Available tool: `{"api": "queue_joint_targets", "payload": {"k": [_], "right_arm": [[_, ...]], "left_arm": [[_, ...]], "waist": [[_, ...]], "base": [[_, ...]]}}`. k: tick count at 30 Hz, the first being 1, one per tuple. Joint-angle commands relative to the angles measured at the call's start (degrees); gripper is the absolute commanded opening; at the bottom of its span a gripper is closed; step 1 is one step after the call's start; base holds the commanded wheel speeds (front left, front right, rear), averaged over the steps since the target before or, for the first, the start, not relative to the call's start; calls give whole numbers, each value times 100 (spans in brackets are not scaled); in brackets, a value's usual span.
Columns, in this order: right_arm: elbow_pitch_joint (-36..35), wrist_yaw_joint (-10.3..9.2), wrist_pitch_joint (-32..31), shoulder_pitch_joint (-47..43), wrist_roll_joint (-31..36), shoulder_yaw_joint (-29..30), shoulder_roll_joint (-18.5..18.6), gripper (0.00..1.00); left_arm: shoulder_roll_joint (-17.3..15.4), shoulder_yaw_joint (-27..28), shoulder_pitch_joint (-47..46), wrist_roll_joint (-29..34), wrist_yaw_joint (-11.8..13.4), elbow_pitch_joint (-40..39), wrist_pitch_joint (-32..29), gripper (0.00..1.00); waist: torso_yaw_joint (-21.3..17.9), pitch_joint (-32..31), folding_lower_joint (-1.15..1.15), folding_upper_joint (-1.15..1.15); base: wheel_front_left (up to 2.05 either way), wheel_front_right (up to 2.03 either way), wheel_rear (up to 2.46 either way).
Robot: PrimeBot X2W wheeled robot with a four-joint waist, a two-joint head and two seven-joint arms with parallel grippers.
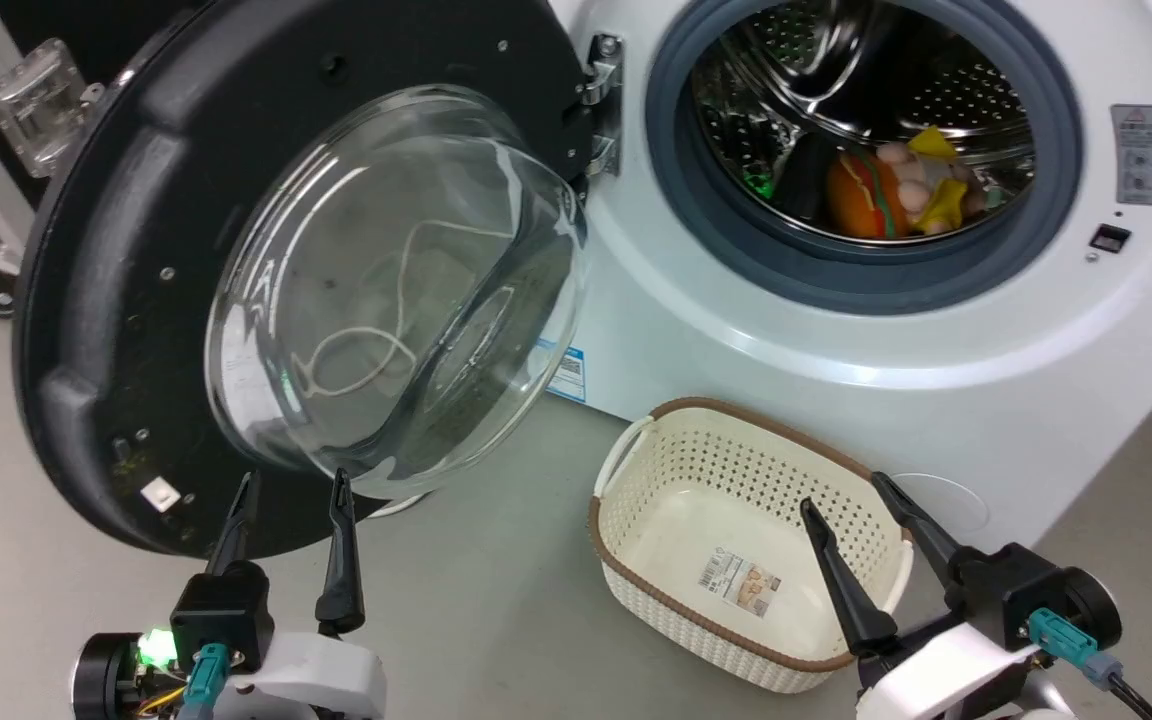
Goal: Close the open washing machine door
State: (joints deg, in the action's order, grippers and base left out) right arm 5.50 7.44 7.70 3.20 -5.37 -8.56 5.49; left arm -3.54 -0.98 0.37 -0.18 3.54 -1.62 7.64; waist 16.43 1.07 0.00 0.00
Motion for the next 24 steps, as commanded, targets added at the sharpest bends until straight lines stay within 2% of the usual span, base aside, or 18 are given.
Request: {"api": "queue_joint_targets", "payload": {"k": [1,11,12,13,24], "right_arm": [[32,2,53,100,-59,-49,43,100],[102,3,173,139,-145,-197,80,100],[110,3,185,138,-153,-206,83,100],[117,3,197,137,-162,-214,87,100],[147,3,352,22,-207,-135,129,100]], "left_arm": [[-29,4,93,-27,39,-37,58,100],[-31,33,122,-67,81,-72,178,100],[-31,33,126,-82,66,-65,190,40],[-34,25,133,-98,36,-42,202,0],[-1,360,-3,-502,-279,-231,357,0]], "waist": [[47,8,0,0],[291,23,0,0],[316,26,0,0],[341,28,0,0],[682,128,0,0]], "base": [[0,0,0],[0,0,0],[0,0,0],[0,0,0],[0,0,0]]}}
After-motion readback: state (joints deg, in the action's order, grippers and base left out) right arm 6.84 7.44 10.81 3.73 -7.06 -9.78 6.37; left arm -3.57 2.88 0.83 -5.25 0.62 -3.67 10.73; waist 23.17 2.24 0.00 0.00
